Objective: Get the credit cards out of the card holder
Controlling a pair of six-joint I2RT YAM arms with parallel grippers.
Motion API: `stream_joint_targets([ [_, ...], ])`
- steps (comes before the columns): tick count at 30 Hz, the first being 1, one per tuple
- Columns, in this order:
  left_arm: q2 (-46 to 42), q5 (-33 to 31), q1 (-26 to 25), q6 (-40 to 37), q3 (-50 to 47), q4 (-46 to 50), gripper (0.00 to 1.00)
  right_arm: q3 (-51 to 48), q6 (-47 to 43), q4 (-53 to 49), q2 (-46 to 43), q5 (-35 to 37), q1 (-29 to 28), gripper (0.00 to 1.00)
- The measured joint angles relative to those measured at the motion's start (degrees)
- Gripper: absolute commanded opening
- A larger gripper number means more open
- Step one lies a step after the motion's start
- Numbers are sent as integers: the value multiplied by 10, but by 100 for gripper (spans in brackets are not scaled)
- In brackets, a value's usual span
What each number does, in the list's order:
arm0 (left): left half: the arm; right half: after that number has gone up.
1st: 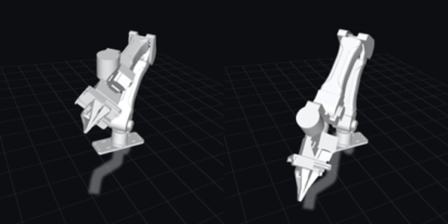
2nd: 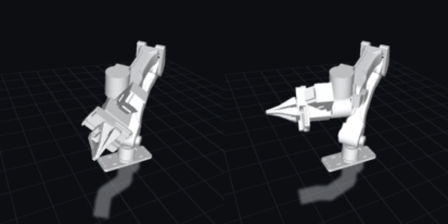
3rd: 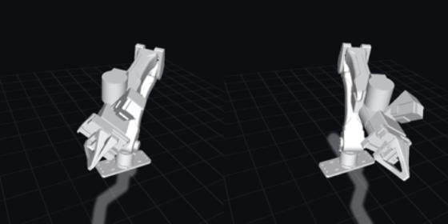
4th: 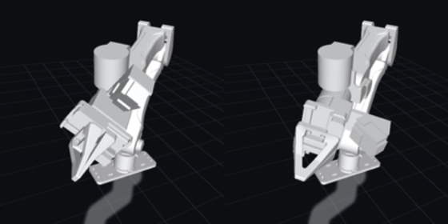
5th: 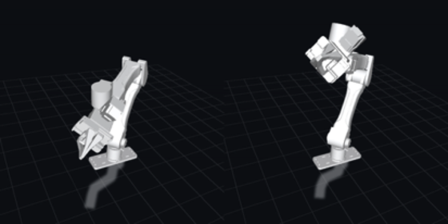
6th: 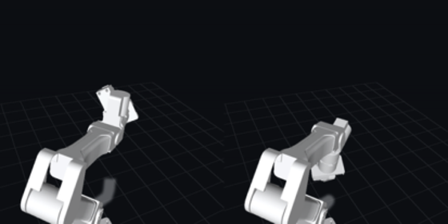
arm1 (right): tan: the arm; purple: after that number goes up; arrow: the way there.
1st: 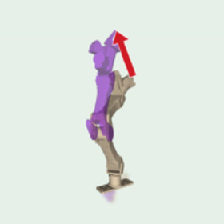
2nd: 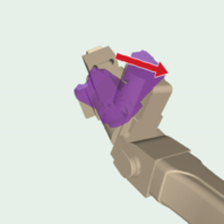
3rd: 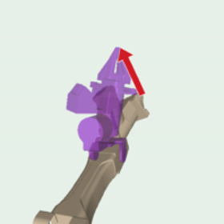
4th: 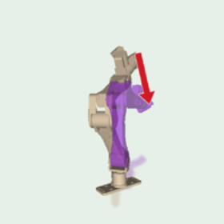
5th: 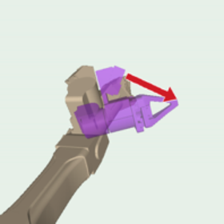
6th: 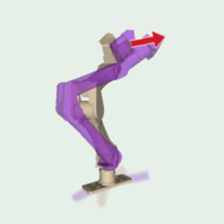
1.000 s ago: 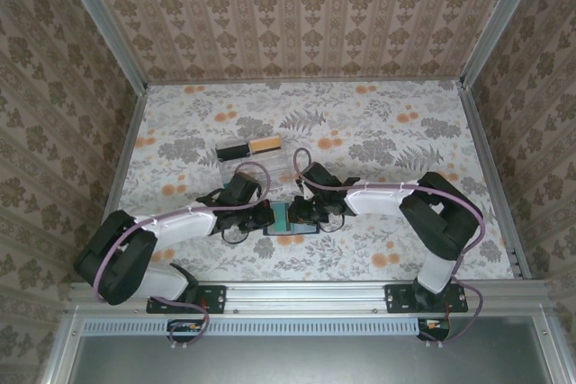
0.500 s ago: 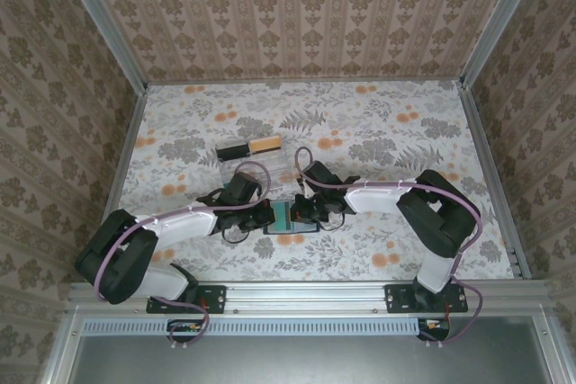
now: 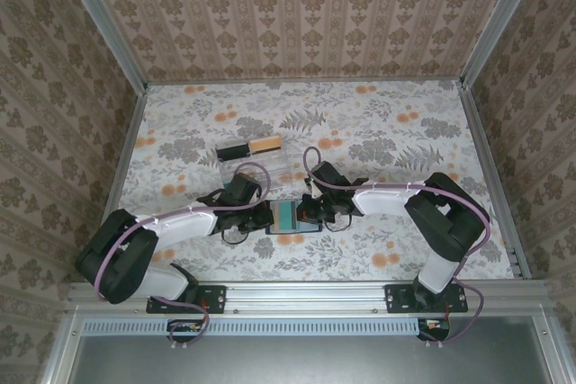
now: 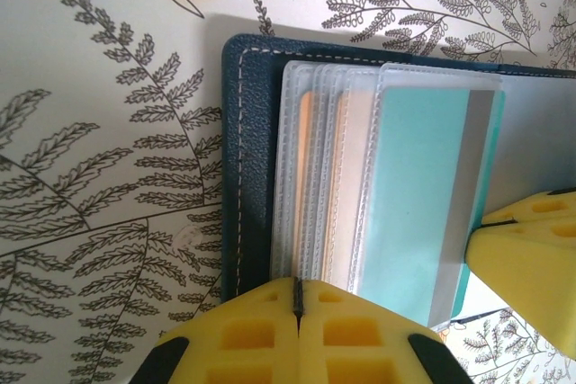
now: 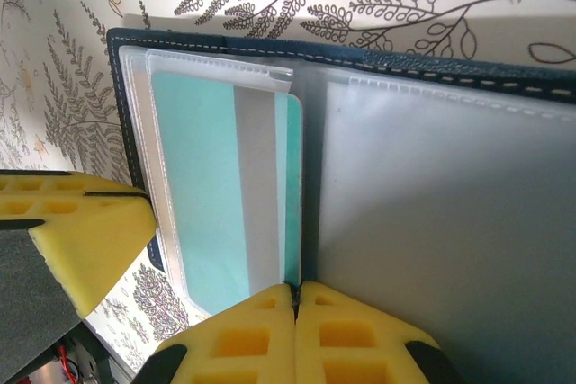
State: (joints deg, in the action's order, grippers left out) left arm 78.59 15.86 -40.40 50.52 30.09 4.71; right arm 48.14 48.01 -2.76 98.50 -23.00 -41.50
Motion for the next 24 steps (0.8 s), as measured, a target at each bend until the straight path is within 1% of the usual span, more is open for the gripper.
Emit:
stream_joint_targets([
  [6,6,2,0,0,1,-2,0,0,0,0,0,0,3,0],
  [18,12,2,0,0,5,-4,0,-25,-11,-2,-17,-15,32,0],
  [24,12,2,0,-1,12,5,0,-29,-13,-2,-18,-19,37,0],
])
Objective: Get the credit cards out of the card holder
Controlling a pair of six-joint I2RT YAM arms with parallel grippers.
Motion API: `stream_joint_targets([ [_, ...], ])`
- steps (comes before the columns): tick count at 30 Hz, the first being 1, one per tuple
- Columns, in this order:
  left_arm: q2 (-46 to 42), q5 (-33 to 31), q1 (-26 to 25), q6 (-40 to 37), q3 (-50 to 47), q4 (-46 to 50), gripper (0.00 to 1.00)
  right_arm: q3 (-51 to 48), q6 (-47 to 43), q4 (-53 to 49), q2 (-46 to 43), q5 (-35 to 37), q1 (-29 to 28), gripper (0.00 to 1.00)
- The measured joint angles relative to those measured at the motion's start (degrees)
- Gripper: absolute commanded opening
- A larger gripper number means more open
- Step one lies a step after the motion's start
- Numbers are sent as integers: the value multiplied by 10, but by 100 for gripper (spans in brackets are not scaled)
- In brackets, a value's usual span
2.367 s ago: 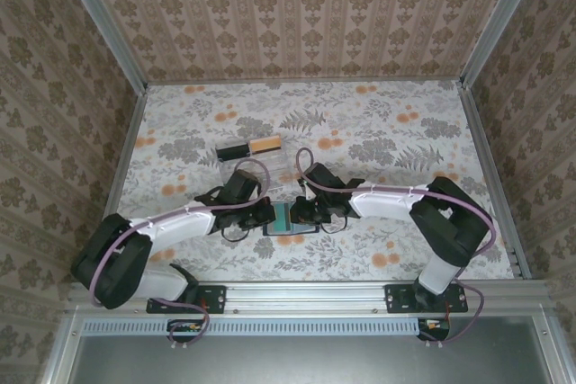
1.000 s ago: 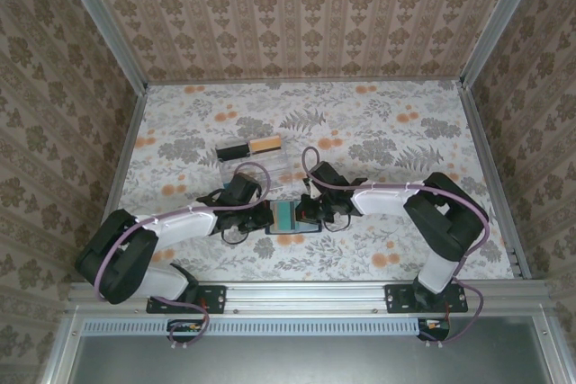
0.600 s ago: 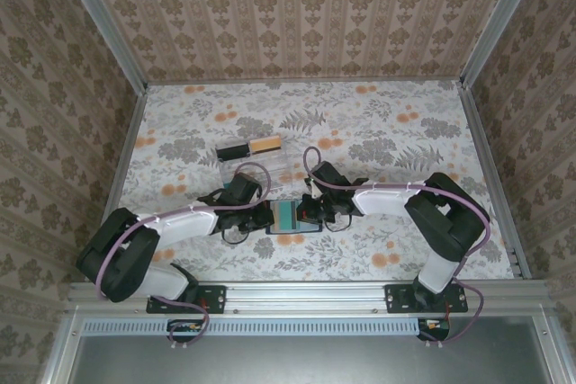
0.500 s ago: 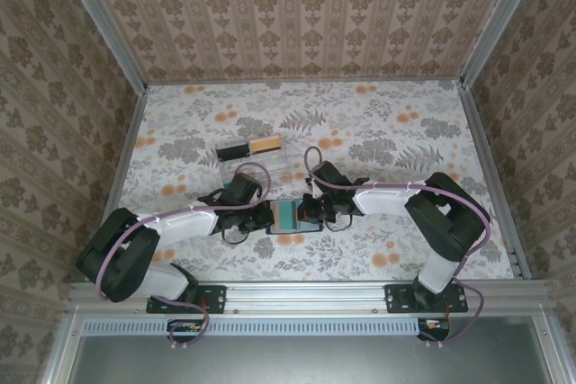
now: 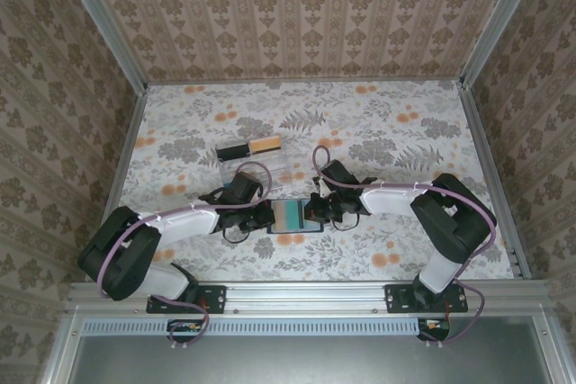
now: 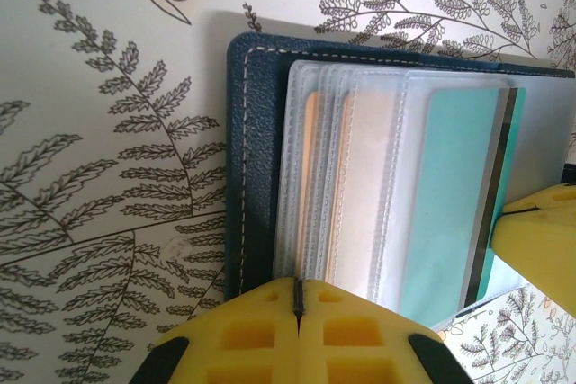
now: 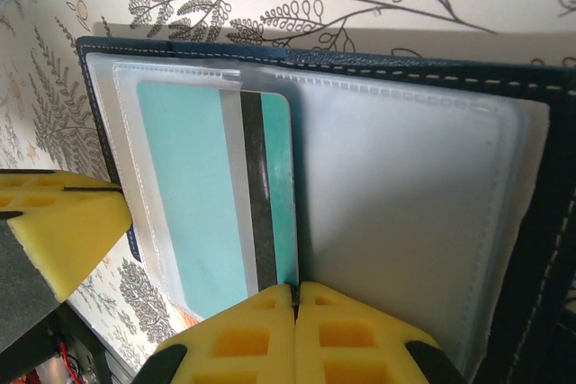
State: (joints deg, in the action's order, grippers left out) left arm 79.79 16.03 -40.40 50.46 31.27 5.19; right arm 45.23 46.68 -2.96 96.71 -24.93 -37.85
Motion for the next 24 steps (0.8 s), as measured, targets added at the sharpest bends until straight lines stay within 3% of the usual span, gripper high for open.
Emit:
stream_joint_targets([
  [10,0,-7,0,-12,16,43,0,-13,-2,0,-12,-2,5,12],
  [16,-4,-6,-3,-26,57,62,2,-12,-4,1,-12,-7,5,30],
  [24,22,5,-19,-36,94,47,0,-9,-4,2,-10,-10,5,29],
])
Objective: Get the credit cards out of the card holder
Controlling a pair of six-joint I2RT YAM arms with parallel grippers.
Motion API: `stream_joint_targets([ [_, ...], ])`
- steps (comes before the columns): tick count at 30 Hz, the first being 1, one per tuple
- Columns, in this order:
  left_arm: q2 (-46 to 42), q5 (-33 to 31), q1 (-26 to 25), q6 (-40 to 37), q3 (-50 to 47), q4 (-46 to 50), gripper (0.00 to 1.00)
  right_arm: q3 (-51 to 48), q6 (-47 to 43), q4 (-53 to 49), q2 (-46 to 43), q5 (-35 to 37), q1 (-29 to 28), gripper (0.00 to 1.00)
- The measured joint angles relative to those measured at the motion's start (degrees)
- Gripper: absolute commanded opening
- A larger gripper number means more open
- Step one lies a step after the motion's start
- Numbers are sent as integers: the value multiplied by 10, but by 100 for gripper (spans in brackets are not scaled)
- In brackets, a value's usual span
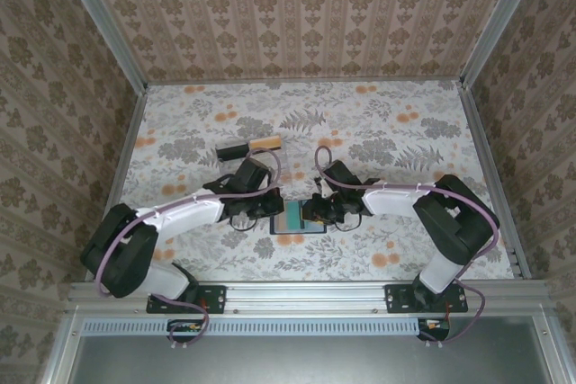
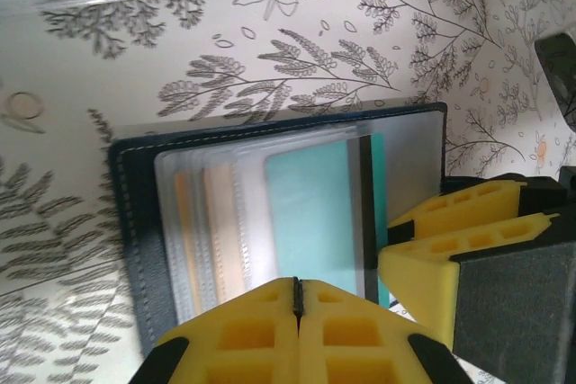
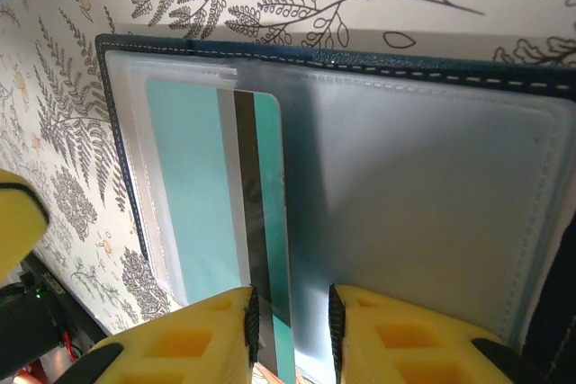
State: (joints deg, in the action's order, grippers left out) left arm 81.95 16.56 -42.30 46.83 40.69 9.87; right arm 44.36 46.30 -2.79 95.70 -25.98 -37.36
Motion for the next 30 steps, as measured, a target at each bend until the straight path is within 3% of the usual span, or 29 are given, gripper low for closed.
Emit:
stream_joint_targets([
  [14,62,12,-8,0,0,-24,0,18,0,13,26,-11,0,22],
  [22,64,8,-8,0,0,-23,0,25,1,13,34,-19,2,3],
  [30,62,0,-8,0,0,-19,0,17,-1,16,25,-21,9,0],
])
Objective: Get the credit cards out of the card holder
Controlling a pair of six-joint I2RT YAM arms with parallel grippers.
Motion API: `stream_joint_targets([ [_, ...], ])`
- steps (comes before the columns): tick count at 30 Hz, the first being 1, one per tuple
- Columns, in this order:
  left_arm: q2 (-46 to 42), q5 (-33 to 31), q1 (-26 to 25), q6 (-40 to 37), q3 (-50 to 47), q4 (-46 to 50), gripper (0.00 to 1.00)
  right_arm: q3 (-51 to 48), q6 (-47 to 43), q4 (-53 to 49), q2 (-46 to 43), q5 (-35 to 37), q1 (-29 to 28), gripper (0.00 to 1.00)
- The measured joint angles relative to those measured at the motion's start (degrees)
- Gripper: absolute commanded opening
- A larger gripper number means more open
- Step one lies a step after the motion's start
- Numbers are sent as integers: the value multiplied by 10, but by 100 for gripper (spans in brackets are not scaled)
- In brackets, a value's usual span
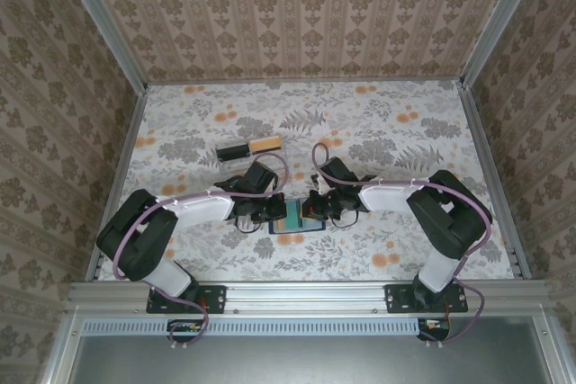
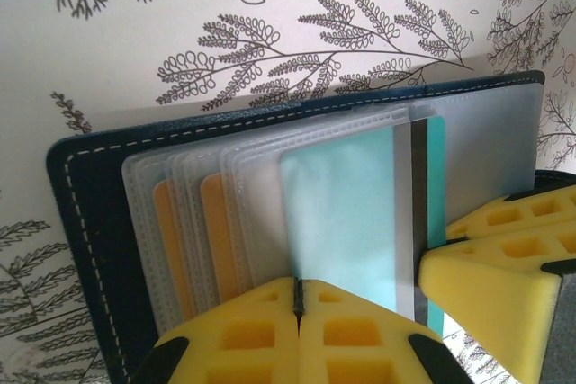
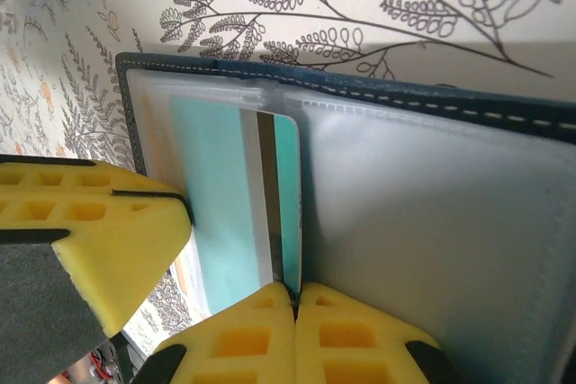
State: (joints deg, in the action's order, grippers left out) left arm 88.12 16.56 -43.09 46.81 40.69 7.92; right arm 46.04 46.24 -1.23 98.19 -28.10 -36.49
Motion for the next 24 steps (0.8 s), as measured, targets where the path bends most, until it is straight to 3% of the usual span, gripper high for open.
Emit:
stream_joint_targets([
  [18,-15,-3,0,-9,-2,24,0,-80,-21,-38,-124,8,65,0],
  [20,-21,-5,1,-12,-2,36,12,-80,-26,-48,-142,9,70,0],
  [22,-33,-6,1,-15,-1,46,35,-80,-29,-59,-158,11,73,0],
  [24,-55,-9,5,-16,3,59,46,-79,-31,-77,-175,16,74,0],
])
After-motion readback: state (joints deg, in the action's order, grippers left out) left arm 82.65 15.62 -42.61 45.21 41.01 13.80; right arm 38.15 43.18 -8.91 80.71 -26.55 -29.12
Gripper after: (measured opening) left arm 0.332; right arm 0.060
